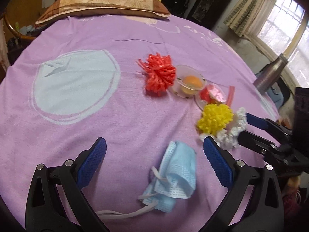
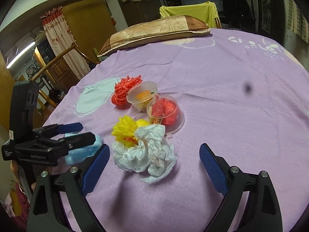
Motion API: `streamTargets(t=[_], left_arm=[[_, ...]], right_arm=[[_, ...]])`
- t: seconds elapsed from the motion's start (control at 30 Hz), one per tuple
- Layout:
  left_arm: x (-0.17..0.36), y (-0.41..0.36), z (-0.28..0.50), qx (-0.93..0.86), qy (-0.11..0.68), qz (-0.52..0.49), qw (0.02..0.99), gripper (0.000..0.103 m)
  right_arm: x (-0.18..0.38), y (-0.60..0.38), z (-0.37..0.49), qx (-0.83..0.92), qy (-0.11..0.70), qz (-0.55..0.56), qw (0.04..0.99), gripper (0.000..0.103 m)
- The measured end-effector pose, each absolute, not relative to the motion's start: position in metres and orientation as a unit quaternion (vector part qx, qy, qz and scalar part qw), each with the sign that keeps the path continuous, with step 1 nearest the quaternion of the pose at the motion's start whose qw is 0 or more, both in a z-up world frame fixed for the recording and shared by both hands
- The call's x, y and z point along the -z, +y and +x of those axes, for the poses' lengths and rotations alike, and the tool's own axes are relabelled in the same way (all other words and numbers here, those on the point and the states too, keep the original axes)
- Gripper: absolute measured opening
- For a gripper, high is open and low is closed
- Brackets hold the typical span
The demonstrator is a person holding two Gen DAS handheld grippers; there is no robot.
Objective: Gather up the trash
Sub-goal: 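Move the left tool to the blue face mask while the right tool approaches the white tissue, then grasp the crumpled white tissue with the right tool while the left tool grasps the blue mask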
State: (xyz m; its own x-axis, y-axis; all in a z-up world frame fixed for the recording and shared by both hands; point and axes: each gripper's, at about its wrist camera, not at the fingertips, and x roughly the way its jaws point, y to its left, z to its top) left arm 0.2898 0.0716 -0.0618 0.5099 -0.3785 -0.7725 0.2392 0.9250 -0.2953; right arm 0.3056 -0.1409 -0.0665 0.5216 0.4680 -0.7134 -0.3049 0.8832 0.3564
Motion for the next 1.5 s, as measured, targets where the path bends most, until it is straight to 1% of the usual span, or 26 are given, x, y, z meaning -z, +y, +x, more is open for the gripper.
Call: streamTargets(t=[0.03, 0.07, 0.1, 0.13, 0.17, 0.23, 0.37, 0.47, 0.63, 0.73, 0.83, 0.9, 0.93, 0.97, 1.03, 1.07, 1.17, 1.27, 1.33, 1.37, 1.5], left_arm=[[0.061, 0.071, 0.289, 0.188, 0.461, -0.078, 0.864, 0.097], [0.059, 0.07, 0.287, 0.194, 0.458, -0.077, 0.864, 0.097], [0.058, 0.069, 0.286, 0.197, 0.455, -0.076, 0.865, 0.097], [0.057, 0.067, 0.284, 0.2, 0.451, -0.071, 0.867, 0.097], [0.056, 0.065, 0.283, 0.203, 0.449, -0.066, 0.867, 0.097], [0.054, 0.06, 0.28, 0.213, 0.446, -0.055, 0.867, 0.097], [0.055, 0.047, 0.275, 0.226, 0.446, -0.022, 0.866, 0.097], [0.059, 0.039, 0.276, 0.229, 0.453, -0.001, 0.862, 0.097], [0.065, 0.036, 0.28, 0.233, 0.471, 0.002, 0.851, 0.097], [0.066, 0.034, 0.279, 0.232, 0.47, 0.008, 0.851, 0.097], [0.064, 0.033, 0.276, 0.235, 0.465, 0.011, 0.854, 0.095], [0.062, 0.034, 0.273, 0.232, 0.453, 0.011, 0.861, 0.09], [0.06, 0.034, 0.272, 0.232, 0.447, 0.011, 0.864, 0.086], [0.06, 0.034, 0.271, 0.233, 0.444, 0.012, 0.865, 0.08], [0.059, 0.034, 0.27, 0.233, 0.441, 0.016, 0.867, 0.074], [0.06, 0.033, 0.27, 0.234, 0.44, 0.017, 0.867, 0.071], [0.06, 0.033, 0.27, 0.238, 0.44, 0.017, 0.866, 0.067], [0.059, 0.034, 0.269, 0.239, 0.437, 0.014, 0.867, 0.067], [0.058, 0.035, 0.27, 0.24, 0.436, 0.014, 0.867, 0.066], [0.058, 0.035, 0.269, 0.241, 0.434, 0.014, 0.868, 0.062], [0.054, 0.039, 0.268, 0.239, 0.427, 0.002, 0.872, 0.059]], right_arm=[[0.068, -0.14, 0.309, -0.228, 0.441, 0.1, 0.862, 0.081], [0.071, -0.14, 0.311, -0.232, 0.445, 0.104, 0.859, 0.066], [0.073, -0.141, 0.313, -0.237, 0.449, 0.109, 0.854, 0.055], [0.076, -0.143, 0.315, -0.246, 0.456, 0.121, 0.847, 0.03], [0.077, -0.144, 0.316, -0.25, 0.458, 0.13, 0.843, 0.022], [0.073, -0.155, 0.31, -0.249, 0.44, 0.153, 0.849, 0.022], [0.063, -0.18, 0.292, -0.208, 0.403, 0.146, 0.879, 0.022], [0.062, -0.199, 0.285, -0.188, 0.401, 0.15, 0.884, 0.024], [0.07, -0.219, 0.286, -0.186, 0.409, 0.174, 0.876, 0.026], [0.071, -0.222, 0.286, -0.193, 0.41, 0.177, 0.874, 0.031], [0.071, -0.223, 0.285, -0.196, 0.409, 0.177, 0.873, 0.031], [0.069, -0.225, 0.281, -0.196, 0.396, 0.186, 0.878, 0.031], [0.067, -0.227, 0.28, -0.198, 0.386, 0.193, 0.88, 0.03], [0.065, -0.232, 0.276, -0.204, 0.37, 0.206, 0.883, 0.027], [0.061, -0.239, 0.27, -0.208, 0.345, 0.222, 0.888, 0.024], [0.058, -0.245, 0.263, -0.216, 0.32, 0.234, 0.892, 0.024], [0.047, -0.253, 0.247, -0.224, 0.267, 0.24, 0.906, 0.024], [0.036, -0.247, 0.233, -0.244, 0.227, 0.214, 0.918, 0.025], [0.037, -0.245, 0.236, -0.252, 0.237, 0.208, 0.915, 0.025], [0.038, -0.246, 0.239, -0.252, 0.245, 0.212, 0.912, 0.025], [0.046, -0.258, 0.253, -0.235, 0.275, 0.243, 0.9, 0.025]])
